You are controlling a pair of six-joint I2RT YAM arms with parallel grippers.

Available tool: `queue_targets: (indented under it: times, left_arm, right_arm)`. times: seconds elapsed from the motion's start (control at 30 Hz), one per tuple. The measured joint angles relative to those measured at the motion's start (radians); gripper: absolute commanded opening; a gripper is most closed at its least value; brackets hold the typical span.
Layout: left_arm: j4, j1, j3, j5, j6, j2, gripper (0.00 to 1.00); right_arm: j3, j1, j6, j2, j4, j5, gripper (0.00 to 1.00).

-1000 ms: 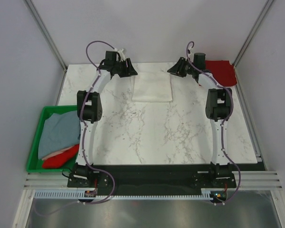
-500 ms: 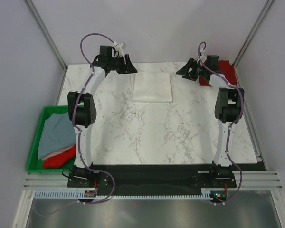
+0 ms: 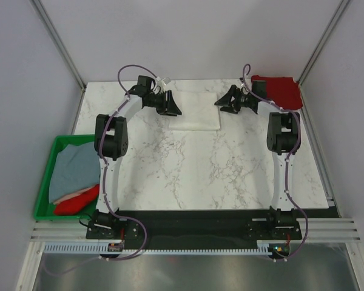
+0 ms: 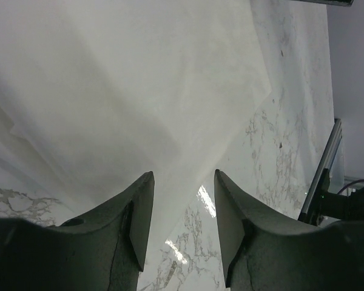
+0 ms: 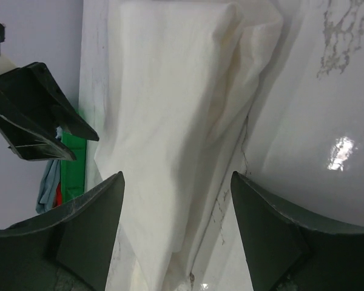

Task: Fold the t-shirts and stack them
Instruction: Neatly place the folded tshirt to the corner

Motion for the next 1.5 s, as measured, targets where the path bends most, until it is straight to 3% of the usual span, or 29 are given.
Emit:
queue_targets:
  times: [0.37, 0.47, 0.57, 0.67, 0.7, 0.77, 1.03, 1.23, 1.5]
  left_arm:
    - [-0.034, -0.005, -0.045, -0.014, -0.004, 0.037, 0.50]
    - [-0.045, -0.010, -0.058, -0.019, -0.005, 0.037, 0.49]
    - [-0.049, -0.012, -0.066, -0.018, -0.006, 0.037, 0.49]
    - [-0.049, -0.013, -0.066, -0.019, -0.007, 0.037, 0.48]
    - [-0.050, -0.014, -0.066, -0.019, -0.007, 0.037, 0.48]
    - [-0.050, -0.016, -0.065, -0.027, -0.007, 0.037, 0.46]
    - [-0.081, -0.027, -0.039, -0.137, 0.017, 0.014, 0.48]
    - [-0.084, -0.031, -0.021, -0.193, 0.054, -0.025, 0.49]
    - [-0.087, -0.032, -0.021, -0.196, 0.068, -0.046, 0.49]
  right_arm:
    - [0.035, 0.085, 0.085, 0.054, 0.090, -0.026, 0.75]
    - [0.046, 0.103, 0.094, 0.064, 0.097, -0.022, 0.68]
    - [0.059, 0.111, 0.095, 0.081, 0.098, -0.013, 0.53]
    - [0.073, 0.115, 0.086, 0.099, 0.087, 0.006, 0.24]
    - [0.077, 0.116, 0.082, 0.105, 0.082, 0.010, 0.07]
    - [0.088, 0.118, 0.063, 0.109, 0.055, 0.020, 0.00]
    - [0.194, 0.102, -0.166, 0.079, -0.213, 0.091, 0.00]
    - [0.267, 0.021, -0.393, -0.007, -0.431, 0.199, 0.00]
    - [0.364, -0.076, -0.633, -0.075, -0.544, 0.401, 0.00]
